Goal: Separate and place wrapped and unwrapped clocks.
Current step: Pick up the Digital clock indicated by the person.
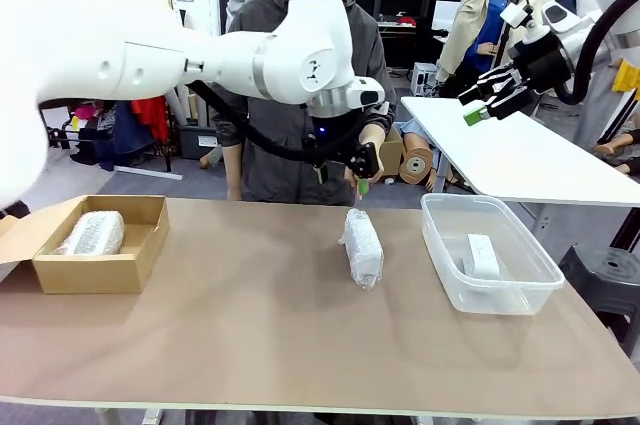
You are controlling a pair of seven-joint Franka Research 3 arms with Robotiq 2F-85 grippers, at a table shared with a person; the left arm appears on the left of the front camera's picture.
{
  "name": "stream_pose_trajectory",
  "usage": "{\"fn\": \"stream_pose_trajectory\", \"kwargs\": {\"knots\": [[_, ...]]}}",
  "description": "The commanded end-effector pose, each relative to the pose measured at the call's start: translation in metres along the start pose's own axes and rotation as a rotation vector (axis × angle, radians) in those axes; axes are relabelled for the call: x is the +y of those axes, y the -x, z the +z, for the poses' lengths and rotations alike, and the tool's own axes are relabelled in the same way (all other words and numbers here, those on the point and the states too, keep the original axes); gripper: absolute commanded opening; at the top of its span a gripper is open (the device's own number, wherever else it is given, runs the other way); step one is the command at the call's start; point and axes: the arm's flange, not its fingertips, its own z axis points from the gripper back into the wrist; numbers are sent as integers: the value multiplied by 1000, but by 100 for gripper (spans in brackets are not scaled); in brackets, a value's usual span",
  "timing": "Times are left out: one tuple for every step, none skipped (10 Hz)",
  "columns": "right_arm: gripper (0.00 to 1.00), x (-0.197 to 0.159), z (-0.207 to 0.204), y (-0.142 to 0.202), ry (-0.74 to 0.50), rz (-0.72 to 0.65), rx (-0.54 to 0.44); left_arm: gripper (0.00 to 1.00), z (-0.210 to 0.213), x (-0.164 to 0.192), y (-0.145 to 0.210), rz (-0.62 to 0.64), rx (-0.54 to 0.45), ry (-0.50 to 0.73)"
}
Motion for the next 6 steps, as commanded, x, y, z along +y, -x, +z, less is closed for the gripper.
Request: {"fn": "stream_pose_trajectory", "kwargs": {"knots": [[100, 2, 1, -1, -1, 5, -3, 100, -9, -16, -35, 293, 48, 28], [100, 2, 1, -1, -1, 5, -3, 100, -17, -15, -41, 390, 65, 48], [100, 2, 1, -1, -1, 5, -3, 100, -29, -20, -48, 453, 65, 97], [100, 2, 1, -1, -1, 5, -3, 100, -40, -25, -53, 524, 45, 82], [100, 2, 1, -1, -1, 5, -3, 100, -51, -24, -58, 549, 34, 46], [100, 2, 1, -1, -1, 5, -3, 100, -61, -28, -63, 549, 6, 18]]}}
